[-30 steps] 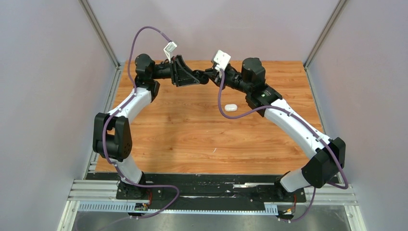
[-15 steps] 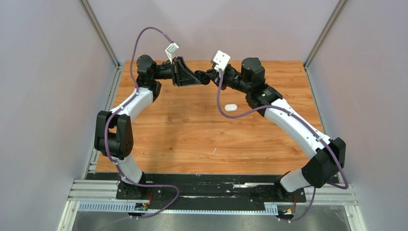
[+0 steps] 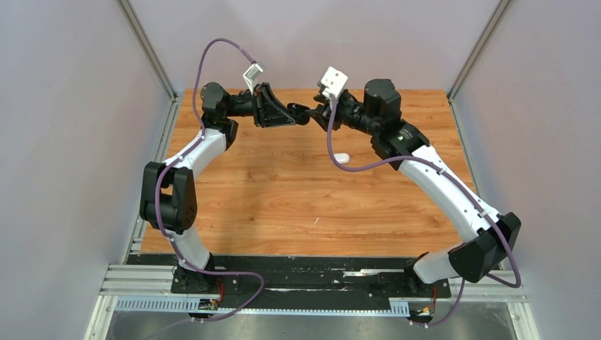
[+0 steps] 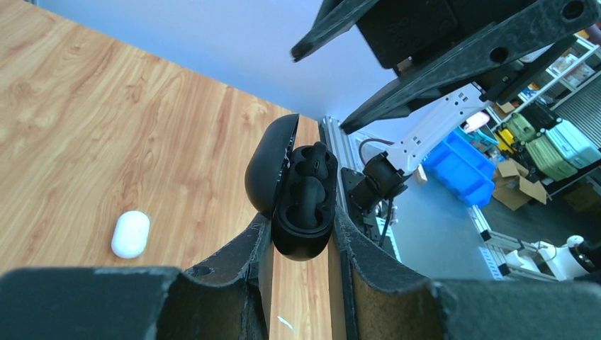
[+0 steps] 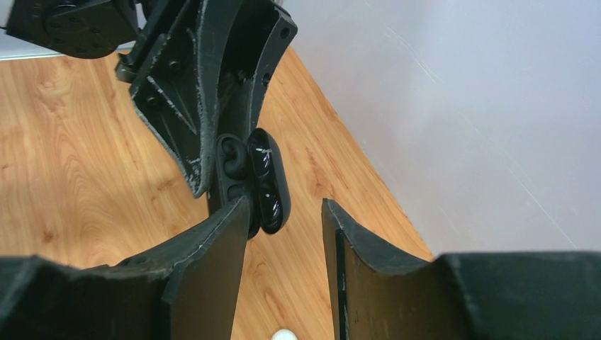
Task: Insert the wireless bluetooth earbuds into the charging case
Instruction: Pass from the right arm to the left, then close the charging case with the earbuds inside.
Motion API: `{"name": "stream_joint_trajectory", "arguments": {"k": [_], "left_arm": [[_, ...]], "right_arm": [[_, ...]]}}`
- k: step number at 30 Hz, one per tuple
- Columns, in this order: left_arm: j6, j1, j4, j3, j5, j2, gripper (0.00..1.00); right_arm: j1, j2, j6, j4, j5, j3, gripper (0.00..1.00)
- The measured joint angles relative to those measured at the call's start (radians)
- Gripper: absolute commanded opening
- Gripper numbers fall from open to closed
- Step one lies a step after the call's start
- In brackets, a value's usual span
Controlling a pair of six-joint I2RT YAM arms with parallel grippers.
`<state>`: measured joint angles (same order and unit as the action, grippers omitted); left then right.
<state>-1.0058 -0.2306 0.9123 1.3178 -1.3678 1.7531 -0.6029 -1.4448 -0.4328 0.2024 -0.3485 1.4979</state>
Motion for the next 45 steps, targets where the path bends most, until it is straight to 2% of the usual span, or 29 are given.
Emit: {"name": "stream_joint_trajectory", "arguments": {"k": [3, 7, 10, 11, 20, 27, 35, 42, 45], "left_arm": [[0.002, 0.000, 0.006, 0.000, -0.003, 0.000, 0.00], [0.013, 0.000, 0.008, -0.001, -0.021, 0.000, 0.00], [0.026, 0.000, 0.016, -0.005, -0.033, 0.000, 0.00], [0.029, -0.002, 0.020, -0.008, -0.037, 0.000, 0.00], [0.054, -0.018, 0.032, -0.048, -0.045, 0.000, 0.00], [0.081, -0.018, -0.023, -0.057, -0.006, -0.001, 0.00], [0.117, -0.010, -0.164, -0.056, 0.055, -0.001, 0.00], [0.079, -0.003, -0.152, -0.056, 0.068, -0.001, 0.00], [0.056, 0.000, -0.121, -0.056, 0.072, 0.001, 0.00]], "right_arm": [[0.018, 0.029, 0.011, 0.041, -0.032, 0.008, 0.51], [0.072, 0.062, 0.048, 0.080, -0.135, 0.016, 0.73], [0.116, 0.064, 0.066, 0.110, -0.250, 0.024, 0.98], [0.124, 0.061, 0.065, 0.121, -0.282, 0.024, 1.00], [0.107, -0.114, 0.097, 0.192, -0.456, 0.099, 1.00], [0.067, -0.201, 0.096, 0.220, -0.481, 0.139, 0.89], [0.033, -0.180, -0.030, 0.231, -0.408, 0.123, 0.89], [0.003, -0.175, -0.128, 0.229, -0.321, 0.111, 0.92], [-0.004, -0.169, -0.153, 0.227, -0.288, 0.108, 0.99]]}}
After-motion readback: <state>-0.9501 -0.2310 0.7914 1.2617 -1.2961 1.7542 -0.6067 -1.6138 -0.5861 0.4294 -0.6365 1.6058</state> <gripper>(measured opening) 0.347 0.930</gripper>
